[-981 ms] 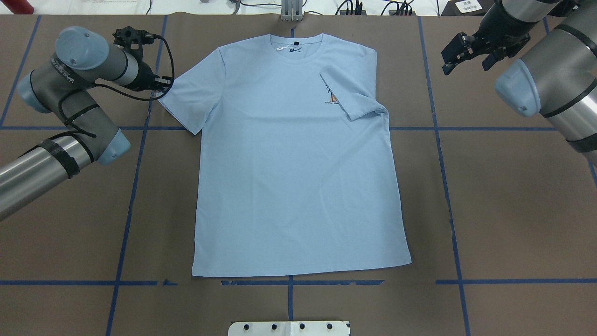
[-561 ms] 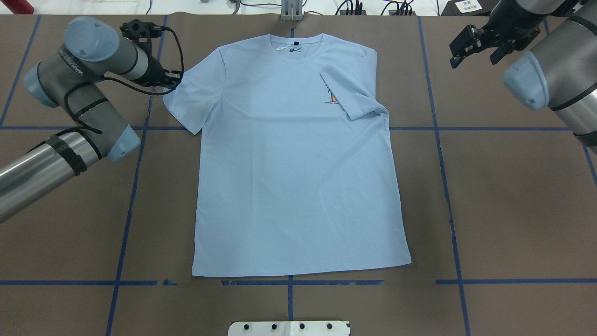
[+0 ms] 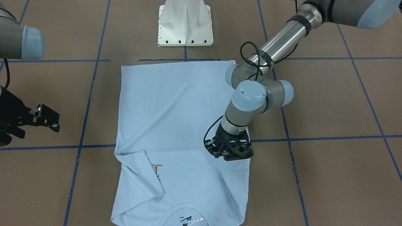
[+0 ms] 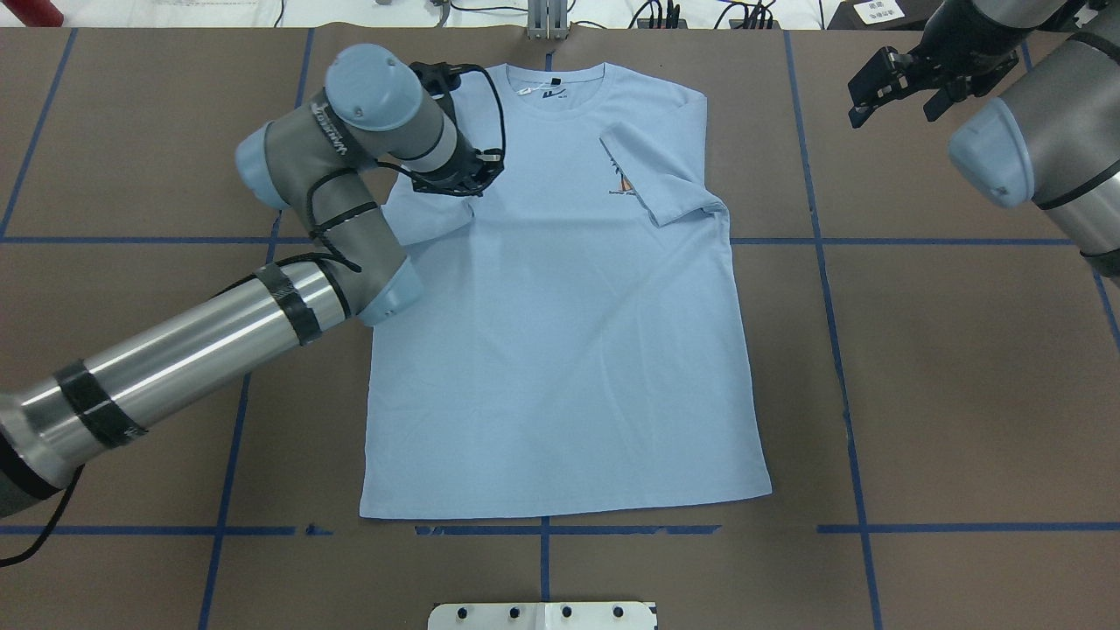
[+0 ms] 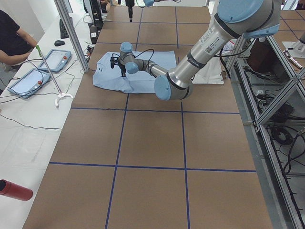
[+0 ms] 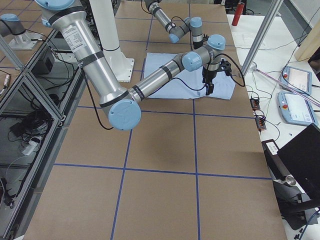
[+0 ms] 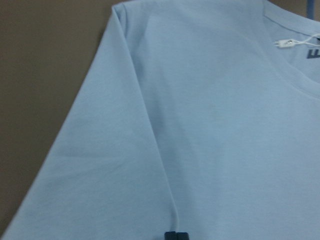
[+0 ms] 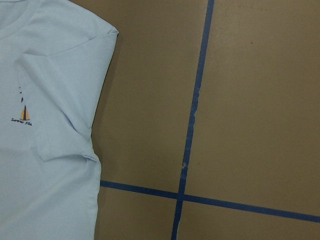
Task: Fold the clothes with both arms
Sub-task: 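Fold the sleeve nearest the left gripper inward onto the shirt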
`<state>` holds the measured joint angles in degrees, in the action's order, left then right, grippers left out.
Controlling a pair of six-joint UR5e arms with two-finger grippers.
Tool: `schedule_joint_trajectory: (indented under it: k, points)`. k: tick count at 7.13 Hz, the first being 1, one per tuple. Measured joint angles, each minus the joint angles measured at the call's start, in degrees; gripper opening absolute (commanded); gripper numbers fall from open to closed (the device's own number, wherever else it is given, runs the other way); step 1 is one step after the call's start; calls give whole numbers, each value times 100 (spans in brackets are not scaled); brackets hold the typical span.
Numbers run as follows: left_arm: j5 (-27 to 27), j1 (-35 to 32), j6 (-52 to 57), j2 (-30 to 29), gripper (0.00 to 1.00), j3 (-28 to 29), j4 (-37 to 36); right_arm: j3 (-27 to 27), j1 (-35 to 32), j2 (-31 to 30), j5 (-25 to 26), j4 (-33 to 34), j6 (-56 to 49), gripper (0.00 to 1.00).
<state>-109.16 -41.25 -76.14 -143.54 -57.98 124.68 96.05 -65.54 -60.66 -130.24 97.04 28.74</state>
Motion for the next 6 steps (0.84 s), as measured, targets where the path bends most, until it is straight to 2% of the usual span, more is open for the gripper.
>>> schedule_joint_trajectory:
  k: [1, 2, 3, 4, 6]
  points:
    - [190, 67, -115, -188, 0, 223, 20, -14, 10, -3, 6, -1, 2, 100]
    - [349, 68, -155, -252, 4, 332, 34, -37, 26, -4, 14, -1, 6, 100]
    - [454, 17, -170, -272, 95, 378, 40, -52, 42, -3, 20, -1, 7, 100]
    - [496, -47, -171, -276, 100, 392, 63, -50, 55, -5, 23, -1, 12, 100]
    - [475, -96, -154, -227, 100, 269, 293, -4, 64, -41, 13, -1, 111, 100]
